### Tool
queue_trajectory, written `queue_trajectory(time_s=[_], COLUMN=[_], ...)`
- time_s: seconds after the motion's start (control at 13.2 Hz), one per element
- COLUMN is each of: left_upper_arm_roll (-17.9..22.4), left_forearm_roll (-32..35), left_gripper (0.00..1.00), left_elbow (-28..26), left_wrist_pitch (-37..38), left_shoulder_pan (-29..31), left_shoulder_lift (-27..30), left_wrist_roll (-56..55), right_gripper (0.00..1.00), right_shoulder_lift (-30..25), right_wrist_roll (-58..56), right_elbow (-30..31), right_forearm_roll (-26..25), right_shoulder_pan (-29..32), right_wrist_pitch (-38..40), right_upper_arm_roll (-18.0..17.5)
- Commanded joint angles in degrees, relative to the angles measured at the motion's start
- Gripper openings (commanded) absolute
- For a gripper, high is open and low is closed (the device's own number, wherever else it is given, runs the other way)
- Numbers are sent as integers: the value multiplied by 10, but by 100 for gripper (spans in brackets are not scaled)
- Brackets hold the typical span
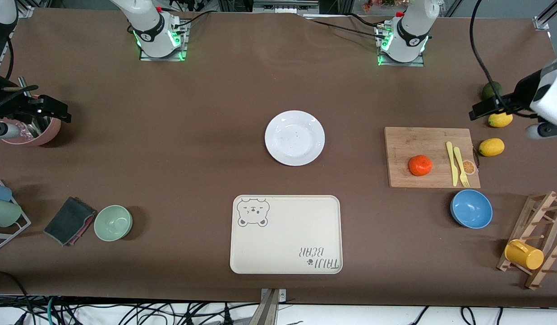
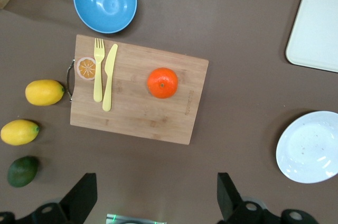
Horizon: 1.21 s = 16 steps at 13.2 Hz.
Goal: Place orange and plate with both arms
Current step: 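Reach the left gripper down over the orange on the cutting board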
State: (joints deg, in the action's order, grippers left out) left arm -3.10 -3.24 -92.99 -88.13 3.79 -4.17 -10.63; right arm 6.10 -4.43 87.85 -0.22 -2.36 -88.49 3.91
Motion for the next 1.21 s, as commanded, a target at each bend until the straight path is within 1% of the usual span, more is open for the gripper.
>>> queue_trajectory(time_s=[0.0, 0.23, 0.46, 0.53, 0.68, 0.83, 0.99, 1.14], left_upper_arm_roll=[-1, -1, -1, -1, -1, 1, 3, 5], left_forearm_roll=[12, 12, 12, 12, 12, 14, 33, 34], left_gripper=[100, 100, 100, 100, 100, 100, 100, 100], left_elbow=[-103, -185, -285, -306, -307, -304, -304, -304], left_wrist_pitch=[-76, -163, -300, -327, -326, -343, -399, -444], left_shoulder_pan=[0, -1, -20, -20, -21, -29, -29, -28], left_shoulder_lift=[34, 32, 9, 1, -10, -40, -78, -105], left_wrist_roll=[3, 3, 3, 3, 2, 5, 32, 40], right_gripper=[100, 100, 100, 100, 100, 100, 100, 100], right_shoulder_lift=[-9, -9, -9, -9, -9, -9, -9, -9], right_wrist_roll=[-2, -2, -2, -2, -2, -2, -3, -3], right_elbow=[6, 6, 6, 6, 5, 5, 6, 5], right_forearm_roll=[8, 8, 8, 8, 8, 8, 8, 8], right_shoulder_pan=[3, 3, 4, 3, 3, 3, 3, 3], right_wrist_pitch=[2, 2, 3, 3, 3, 3, 2, 3], right_upper_arm_roll=[-2, -2, -2, -2, -2, -2, -2, -2])
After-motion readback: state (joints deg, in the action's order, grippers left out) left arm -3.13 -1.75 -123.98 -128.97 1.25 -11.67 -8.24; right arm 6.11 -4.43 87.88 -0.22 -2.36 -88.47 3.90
